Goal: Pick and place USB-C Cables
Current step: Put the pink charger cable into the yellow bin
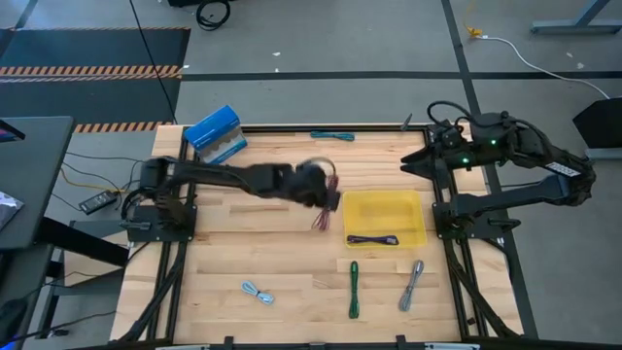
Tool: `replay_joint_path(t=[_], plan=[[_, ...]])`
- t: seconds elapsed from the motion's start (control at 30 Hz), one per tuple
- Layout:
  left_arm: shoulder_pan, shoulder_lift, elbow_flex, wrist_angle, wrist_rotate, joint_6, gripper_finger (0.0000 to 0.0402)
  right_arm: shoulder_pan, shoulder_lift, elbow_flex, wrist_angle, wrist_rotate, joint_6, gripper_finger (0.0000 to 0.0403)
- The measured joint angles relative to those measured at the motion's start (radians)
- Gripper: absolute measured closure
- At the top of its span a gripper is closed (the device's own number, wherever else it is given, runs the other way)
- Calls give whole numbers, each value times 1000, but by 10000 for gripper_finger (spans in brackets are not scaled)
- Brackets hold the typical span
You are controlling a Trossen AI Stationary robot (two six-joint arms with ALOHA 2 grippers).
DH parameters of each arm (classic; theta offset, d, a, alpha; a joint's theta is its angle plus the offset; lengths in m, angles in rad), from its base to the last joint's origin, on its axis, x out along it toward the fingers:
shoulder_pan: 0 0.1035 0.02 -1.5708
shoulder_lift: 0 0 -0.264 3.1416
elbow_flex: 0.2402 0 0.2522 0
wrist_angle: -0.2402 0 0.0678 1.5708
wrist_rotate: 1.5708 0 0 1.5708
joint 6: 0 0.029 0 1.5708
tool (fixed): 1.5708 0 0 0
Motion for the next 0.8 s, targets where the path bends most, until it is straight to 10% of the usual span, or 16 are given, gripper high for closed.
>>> replay_joint_path(t=[0.33,0.8], plan=[[44,-167,7,434,-38,307,385,0,126,0,332,18,65,199],[45,-161,6,475,95,332,380,-13,295,0,525,-8,19,199]])
